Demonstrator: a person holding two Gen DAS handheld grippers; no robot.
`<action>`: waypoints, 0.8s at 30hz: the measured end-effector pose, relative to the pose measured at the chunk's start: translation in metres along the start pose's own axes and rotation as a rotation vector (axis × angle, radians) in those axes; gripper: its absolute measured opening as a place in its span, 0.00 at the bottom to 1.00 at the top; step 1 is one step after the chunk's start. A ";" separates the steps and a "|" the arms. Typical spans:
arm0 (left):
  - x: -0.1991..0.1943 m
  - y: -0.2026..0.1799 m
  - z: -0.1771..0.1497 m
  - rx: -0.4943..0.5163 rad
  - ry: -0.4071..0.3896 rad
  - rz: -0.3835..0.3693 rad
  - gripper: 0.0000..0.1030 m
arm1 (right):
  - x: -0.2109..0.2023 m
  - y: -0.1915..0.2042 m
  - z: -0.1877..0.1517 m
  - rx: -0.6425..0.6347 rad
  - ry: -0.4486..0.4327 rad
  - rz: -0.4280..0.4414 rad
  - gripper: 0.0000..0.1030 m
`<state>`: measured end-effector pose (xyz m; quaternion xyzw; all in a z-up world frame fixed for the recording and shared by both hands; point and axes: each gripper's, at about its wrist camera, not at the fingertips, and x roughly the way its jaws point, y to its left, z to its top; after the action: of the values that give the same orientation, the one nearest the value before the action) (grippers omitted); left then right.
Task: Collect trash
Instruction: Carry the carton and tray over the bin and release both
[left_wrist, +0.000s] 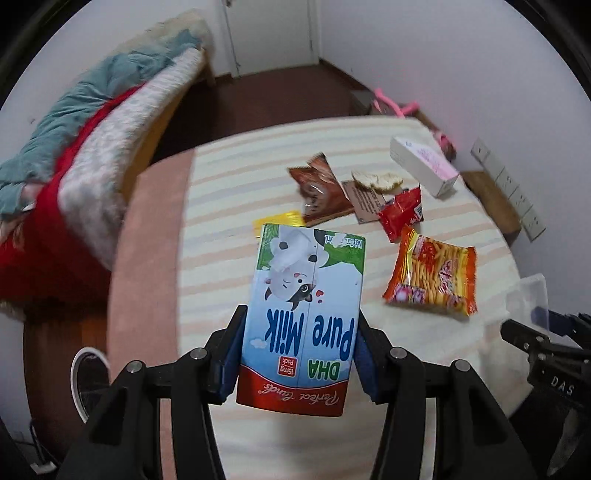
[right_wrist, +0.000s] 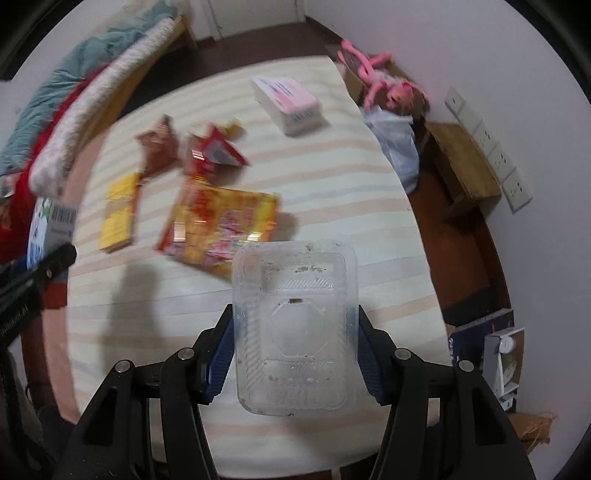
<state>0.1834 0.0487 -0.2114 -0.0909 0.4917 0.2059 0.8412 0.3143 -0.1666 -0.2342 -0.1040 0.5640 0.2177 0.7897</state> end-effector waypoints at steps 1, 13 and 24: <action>-0.013 0.008 -0.006 -0.018 -0.019 0.002 0.47 | -0.010 0.009 -0.004 -0.015 -0.020 0.012 0.59; -0.108 0.153 -0.061 -0.232 -0.137 0.117 0.47 | -0.076 0.175 -0.044 -0.224 -0.102 0.269 0.59; -0.112 0.307 -0.121 -0.451 -0.085 0.288 0.47 | -0.052 0.397 -0.071 -0.470 -0.017 0.430 0.59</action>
<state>-0.0942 0.2531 -0.1601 -0.1963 0.4057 0.4315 0.7815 0.0571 0.1436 -0.1772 -0.1603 0.5007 0.5048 0.6847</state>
